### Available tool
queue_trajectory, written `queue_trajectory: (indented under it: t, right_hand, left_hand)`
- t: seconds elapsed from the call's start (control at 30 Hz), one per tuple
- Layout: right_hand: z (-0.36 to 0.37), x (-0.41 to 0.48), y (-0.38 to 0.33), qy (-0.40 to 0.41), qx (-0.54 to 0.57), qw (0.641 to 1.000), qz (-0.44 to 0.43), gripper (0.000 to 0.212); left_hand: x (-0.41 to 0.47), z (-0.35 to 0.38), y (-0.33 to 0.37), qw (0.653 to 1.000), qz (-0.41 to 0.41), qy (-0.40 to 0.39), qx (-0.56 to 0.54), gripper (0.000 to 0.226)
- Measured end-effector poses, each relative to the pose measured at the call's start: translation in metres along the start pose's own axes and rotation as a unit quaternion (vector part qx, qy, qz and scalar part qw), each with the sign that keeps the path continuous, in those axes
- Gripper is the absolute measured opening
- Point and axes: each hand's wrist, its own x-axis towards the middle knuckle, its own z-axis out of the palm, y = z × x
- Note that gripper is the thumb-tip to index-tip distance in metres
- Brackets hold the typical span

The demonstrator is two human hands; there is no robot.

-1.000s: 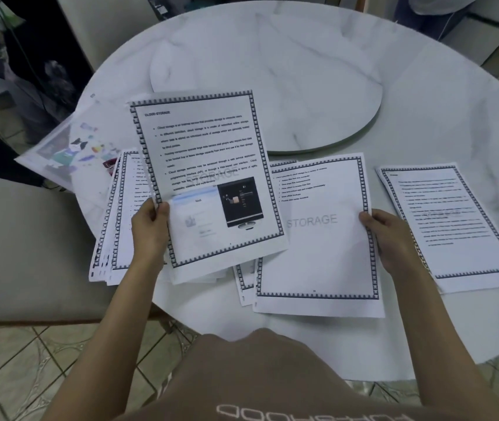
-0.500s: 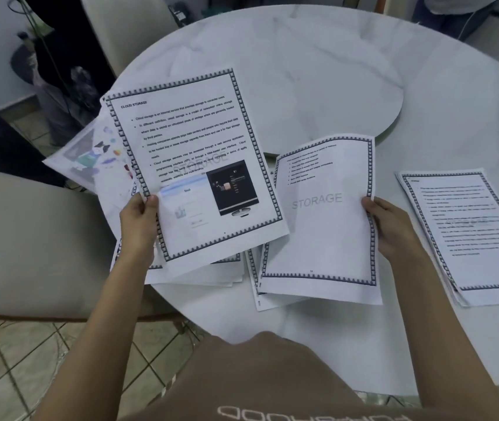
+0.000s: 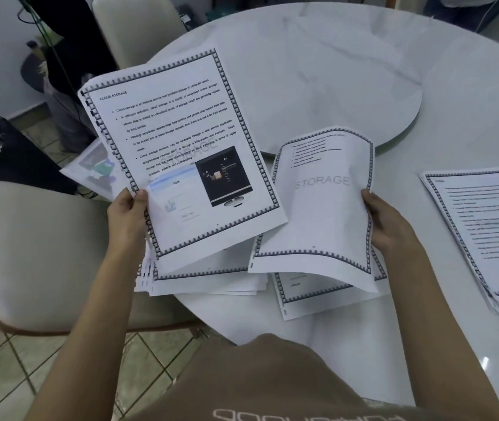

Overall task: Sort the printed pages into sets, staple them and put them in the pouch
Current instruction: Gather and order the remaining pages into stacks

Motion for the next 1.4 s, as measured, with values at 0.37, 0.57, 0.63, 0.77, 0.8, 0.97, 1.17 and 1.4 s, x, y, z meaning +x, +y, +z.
queue_trajectory:
  t: [0.37, 0.57, 0.63, 0.77, 0.8, 0.97, 1.17, 1.4]
  right_hand:
    - [0.038, 0.010, 0.055, 0.073, -0.183, 0.979, -0.051, 0.013]
    - [0.053, 0.017, 0.065, 0.082, -0.249, 0.963, -0.064, 0.014]
    - [0.056, 0.018, 0.067, 0.086, -0.277, 0.954, -0.071, 0.020]
    - [0.070, 0.017, 0.070, 0.075, -0.342, 0.933, -0.086, 0.021]
    - [0.076, 0.018, 0.073, 0.069, -0.345, 0.932, -0.088, 0.020]
    - [0.110, 0.019, 0.089, 0.043, -0.388, 0.915, -0.103, 0.020]
    - [0.130, 0.015, 0.094, -0.008, -0.432, 0.894, -0.117, 0.011]
    - [0.088, 0.015, 0.064, 0.033, -0.411, 0.899, -0.146, 0.025]
  left_hand:
    - [0.029, -0.019, -0.001, 0.999, -0.013, -0.017, -0.030, 0.019]
    - [0.038, -0.028, -0.007, 0.999, -0.019, -0.011, -0.033, 0.020]
    - [0.040, -0.029, -0.009, 0.999, -0.020, -0.013, -0.031, 0.020]
    - [0.043, -0.031, -0.011, 0.999, -0.023, -0.017, -0.026, 0.020]
    - [0.043, -0.030, -0.010, 0.999, -0.025, -0.016, -0.026, 0.022]
    - [0.041, -0.031, -0.013, 0.999, -0.044, -0.017, -0.028, 0.019]
    - [0.034, -0.035, -0.022, 0.998, -0.058, -0.031, -0.008, 0.018]
    - [0.029, -0.030, -0.037, 0.989, -0.079, -0.087, 0.091, 0.025]
